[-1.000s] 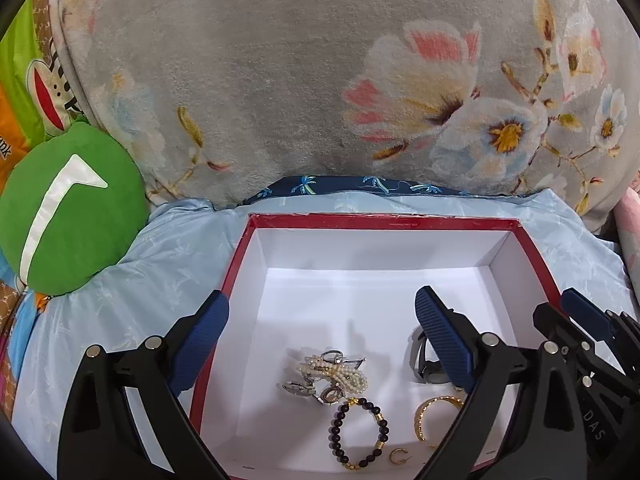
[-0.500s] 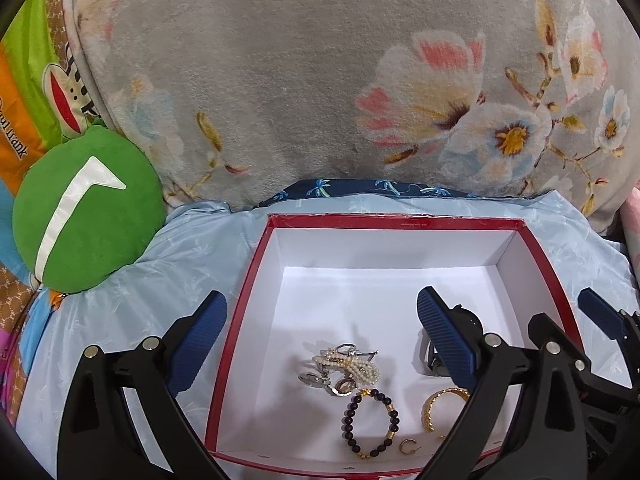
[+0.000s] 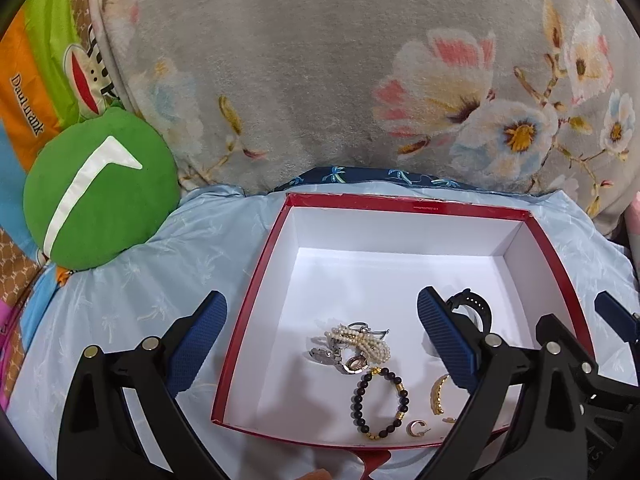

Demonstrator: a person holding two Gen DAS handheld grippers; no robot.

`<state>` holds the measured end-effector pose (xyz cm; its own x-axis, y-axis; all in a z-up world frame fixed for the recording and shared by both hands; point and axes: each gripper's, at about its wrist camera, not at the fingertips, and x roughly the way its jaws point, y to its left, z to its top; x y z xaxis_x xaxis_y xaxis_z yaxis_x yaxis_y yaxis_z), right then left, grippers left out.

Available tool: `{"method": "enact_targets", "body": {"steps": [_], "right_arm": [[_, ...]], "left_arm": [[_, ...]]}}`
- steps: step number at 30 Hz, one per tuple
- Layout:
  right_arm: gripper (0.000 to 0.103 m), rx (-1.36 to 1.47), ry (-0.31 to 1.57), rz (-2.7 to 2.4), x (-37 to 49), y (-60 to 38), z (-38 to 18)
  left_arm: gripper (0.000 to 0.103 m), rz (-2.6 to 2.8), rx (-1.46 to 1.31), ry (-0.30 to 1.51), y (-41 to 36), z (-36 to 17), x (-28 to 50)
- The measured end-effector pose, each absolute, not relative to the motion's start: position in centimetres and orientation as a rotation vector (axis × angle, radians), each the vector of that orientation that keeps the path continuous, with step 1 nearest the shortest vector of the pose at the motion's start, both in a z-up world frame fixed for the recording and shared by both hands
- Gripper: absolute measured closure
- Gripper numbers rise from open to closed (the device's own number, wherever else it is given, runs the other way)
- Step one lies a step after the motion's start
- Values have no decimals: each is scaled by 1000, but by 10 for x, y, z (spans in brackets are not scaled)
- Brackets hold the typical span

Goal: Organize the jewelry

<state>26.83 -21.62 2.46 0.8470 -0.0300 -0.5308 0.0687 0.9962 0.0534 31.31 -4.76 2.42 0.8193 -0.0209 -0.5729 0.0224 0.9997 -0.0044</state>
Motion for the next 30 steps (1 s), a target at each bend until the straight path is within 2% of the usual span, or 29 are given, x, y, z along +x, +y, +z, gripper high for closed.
{"method": "enact_targets", "body": {"steps": [30], "right_arm": [[15,54,557,-80,273,-216,11]], "left_arm": [[9,7,-6,611,-46,5,312]]}}
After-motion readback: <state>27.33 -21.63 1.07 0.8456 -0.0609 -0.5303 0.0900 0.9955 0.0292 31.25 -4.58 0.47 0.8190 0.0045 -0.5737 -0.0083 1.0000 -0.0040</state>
